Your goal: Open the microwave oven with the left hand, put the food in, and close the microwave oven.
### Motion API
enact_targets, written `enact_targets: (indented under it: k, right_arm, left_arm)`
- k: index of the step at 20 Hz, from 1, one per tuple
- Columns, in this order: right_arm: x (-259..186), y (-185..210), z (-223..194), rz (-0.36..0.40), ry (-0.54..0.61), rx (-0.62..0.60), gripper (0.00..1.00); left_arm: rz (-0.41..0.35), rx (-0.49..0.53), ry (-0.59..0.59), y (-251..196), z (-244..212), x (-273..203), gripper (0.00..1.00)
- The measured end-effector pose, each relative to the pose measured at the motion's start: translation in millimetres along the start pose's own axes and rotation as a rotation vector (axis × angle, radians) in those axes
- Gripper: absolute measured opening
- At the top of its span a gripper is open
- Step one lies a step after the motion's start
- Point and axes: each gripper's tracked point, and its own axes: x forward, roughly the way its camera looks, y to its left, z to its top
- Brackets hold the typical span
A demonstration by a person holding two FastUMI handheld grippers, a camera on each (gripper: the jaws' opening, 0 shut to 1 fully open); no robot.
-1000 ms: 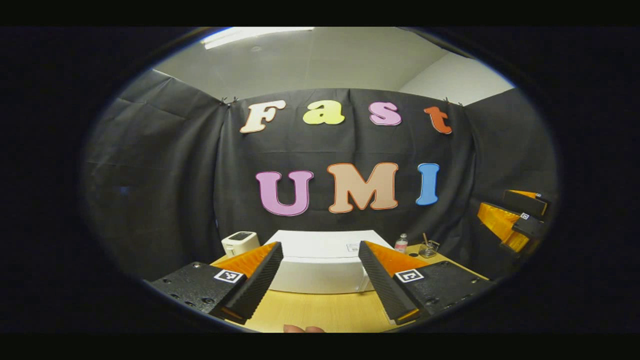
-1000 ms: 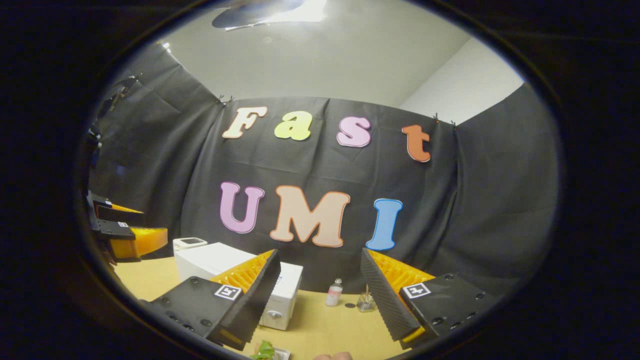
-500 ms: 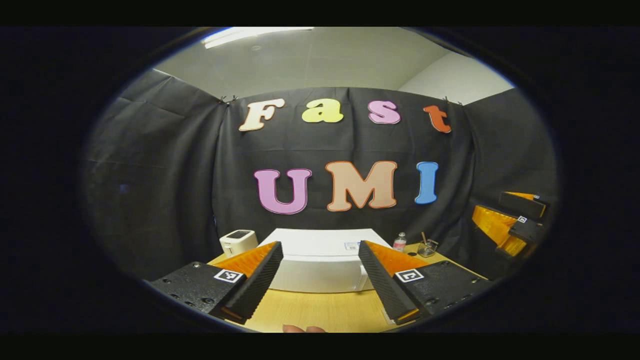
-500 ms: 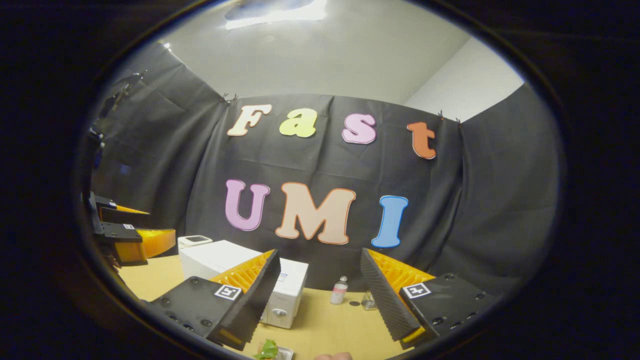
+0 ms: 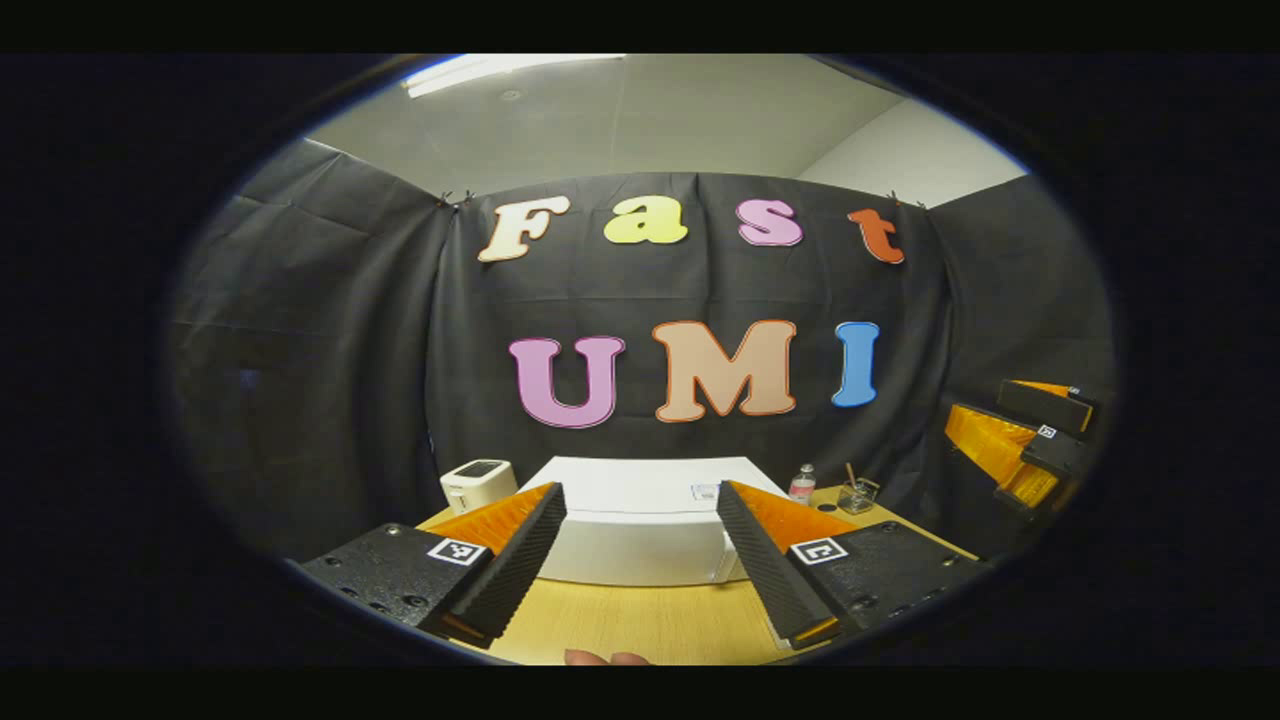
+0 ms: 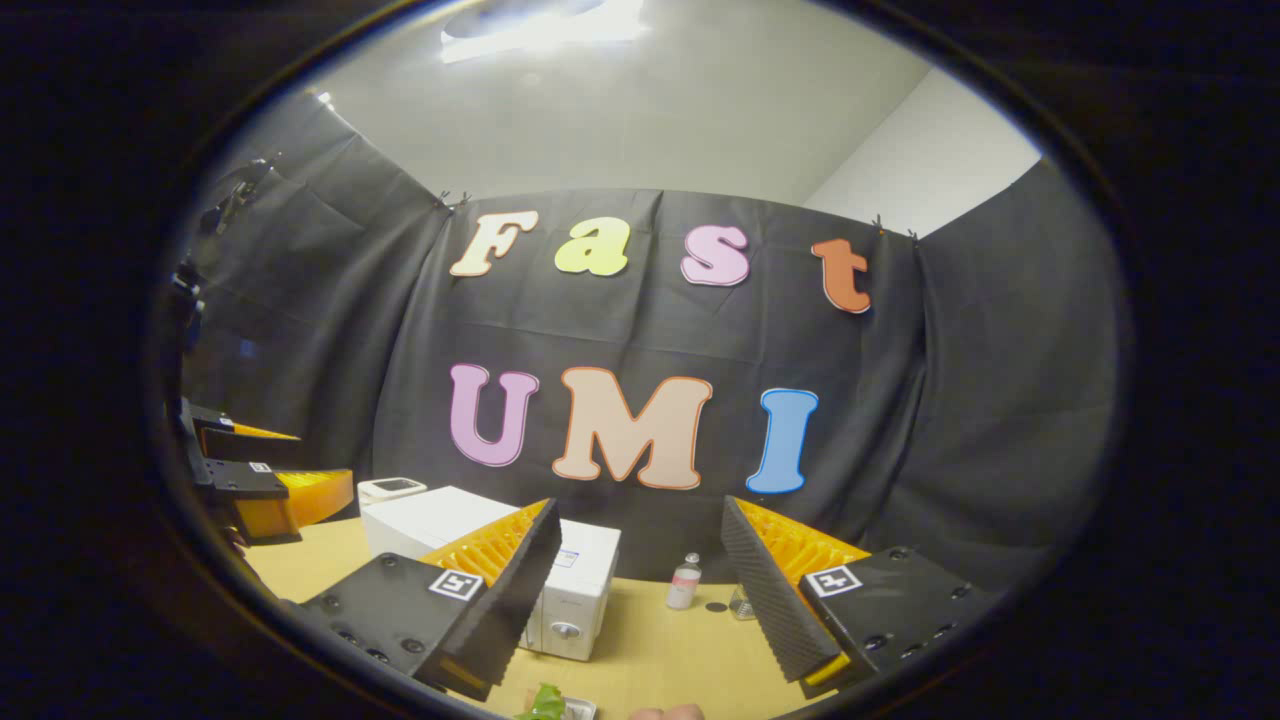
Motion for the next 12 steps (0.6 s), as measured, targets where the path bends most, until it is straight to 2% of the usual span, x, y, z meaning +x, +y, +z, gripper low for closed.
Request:
enact_targets:
  k: [4,7,8,11,12]
  right_arm:
    - [0,1,-7,0.008,0.003,-0.005,1.00]
    - [1,-2,-12,0.009,0.005,-0.013,0.96]
    - [1,-1,-15,0.014,0.005,-0.007,1.00]
    - [2,-9,-20,0.013,0.002,-0.025,1.00]
    - [1,-12,-22,0.010,0.003,-0.034,0.97]
  left_arm:
    - [-0.013,-0.007,0.013,-4,-9,4,0.93]
    - [-0.026,-0.019,0.022,-8,-23,12,0.95]
    - [-0.033,-0.025,0.021,-11,-27,17,0.95]
    - [-0.063,-0.022,0.024,-22,-56,31,0.95]
    - [-0.070,-0.009,0.038,-24,-69,39,0.93]
